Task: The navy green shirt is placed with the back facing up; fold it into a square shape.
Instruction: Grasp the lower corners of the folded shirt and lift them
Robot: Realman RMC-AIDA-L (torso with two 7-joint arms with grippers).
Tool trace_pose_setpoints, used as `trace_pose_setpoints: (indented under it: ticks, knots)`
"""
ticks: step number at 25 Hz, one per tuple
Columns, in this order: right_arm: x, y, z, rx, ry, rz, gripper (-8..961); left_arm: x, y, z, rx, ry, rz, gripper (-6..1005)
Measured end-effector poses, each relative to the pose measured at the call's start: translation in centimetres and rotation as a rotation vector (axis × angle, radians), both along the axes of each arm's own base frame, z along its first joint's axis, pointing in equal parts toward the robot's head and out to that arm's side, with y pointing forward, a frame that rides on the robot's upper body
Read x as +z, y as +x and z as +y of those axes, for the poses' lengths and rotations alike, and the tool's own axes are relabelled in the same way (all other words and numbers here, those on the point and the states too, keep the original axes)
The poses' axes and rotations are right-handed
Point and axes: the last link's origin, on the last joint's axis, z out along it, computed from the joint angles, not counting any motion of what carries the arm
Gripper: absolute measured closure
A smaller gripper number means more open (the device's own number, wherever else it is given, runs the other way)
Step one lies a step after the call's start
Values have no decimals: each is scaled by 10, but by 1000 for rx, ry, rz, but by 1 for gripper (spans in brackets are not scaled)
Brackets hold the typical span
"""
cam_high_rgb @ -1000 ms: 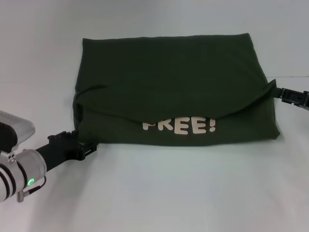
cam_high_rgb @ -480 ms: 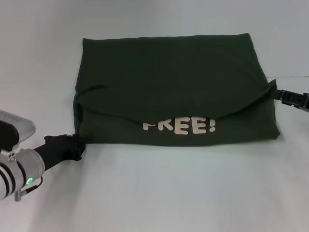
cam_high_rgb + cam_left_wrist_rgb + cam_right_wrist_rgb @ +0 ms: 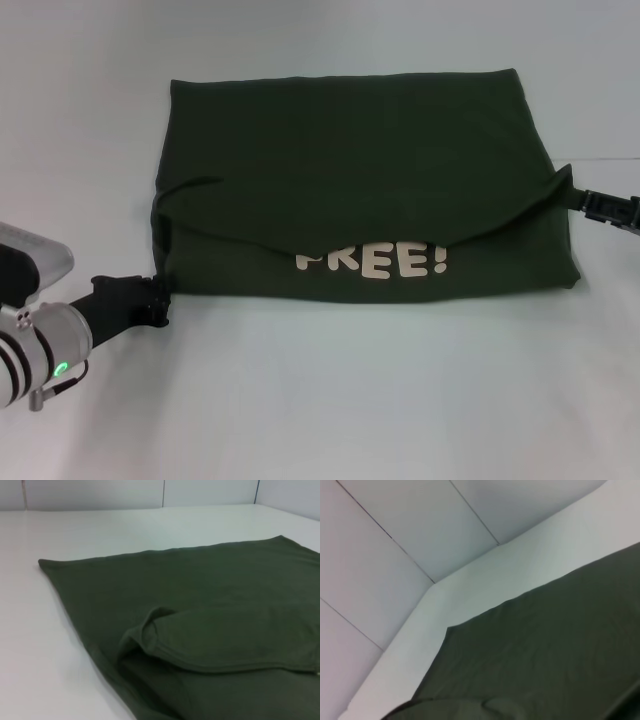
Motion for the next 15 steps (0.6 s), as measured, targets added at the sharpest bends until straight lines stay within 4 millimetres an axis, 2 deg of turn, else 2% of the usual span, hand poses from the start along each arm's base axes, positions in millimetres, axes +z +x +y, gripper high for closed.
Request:
trace_pose_setpoints:
  ticks: [9, 15]
  knots:
    - [3, 13, -1, -96, -106, -89, 264, 3, 3, -5, -32, -23, -32, 990]
    - [-8, 19, 4, -144, -119, -169, 267, 3, 4, -5, -38, -24, -33, 989]
